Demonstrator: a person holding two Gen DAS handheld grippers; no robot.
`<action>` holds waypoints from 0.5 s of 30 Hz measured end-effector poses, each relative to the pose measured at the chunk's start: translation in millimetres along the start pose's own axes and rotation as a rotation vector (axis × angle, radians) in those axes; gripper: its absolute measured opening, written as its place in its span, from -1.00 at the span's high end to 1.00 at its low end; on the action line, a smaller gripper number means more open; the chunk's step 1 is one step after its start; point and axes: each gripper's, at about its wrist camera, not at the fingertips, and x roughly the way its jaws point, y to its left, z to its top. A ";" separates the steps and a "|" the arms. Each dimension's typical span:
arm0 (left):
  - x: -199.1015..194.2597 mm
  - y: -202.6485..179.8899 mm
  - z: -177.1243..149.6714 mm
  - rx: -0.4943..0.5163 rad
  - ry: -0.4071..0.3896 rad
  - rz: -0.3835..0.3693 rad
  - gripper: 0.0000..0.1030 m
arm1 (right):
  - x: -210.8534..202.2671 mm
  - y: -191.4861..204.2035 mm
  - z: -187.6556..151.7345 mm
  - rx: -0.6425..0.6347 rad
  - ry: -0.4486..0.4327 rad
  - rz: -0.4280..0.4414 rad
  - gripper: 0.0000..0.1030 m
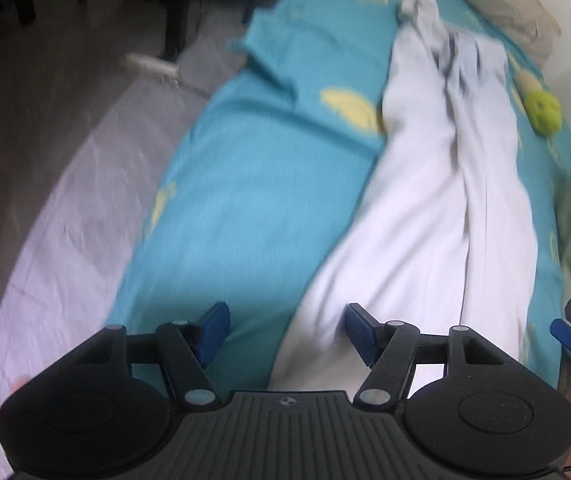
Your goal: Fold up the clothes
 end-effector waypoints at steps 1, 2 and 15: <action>-1.0 -2.1 -2.4 0.013 0.013 -0.001 -0.36 | 0.6 -0.3 -4.5 0.016 0.023 -0.006 -0.81; -2.4 -4.1 -5.4 0.024 0.024 -0.006 -0.41 | 1.2 -0.6 -8.9 0.033 0.047 -0.011 -0.81; -21.8 -31.1 -54.8 0.169 0.151 -0.045 0.31 | 7.6 26.7 -69.9 0.074 0.334 -0.089 -0.80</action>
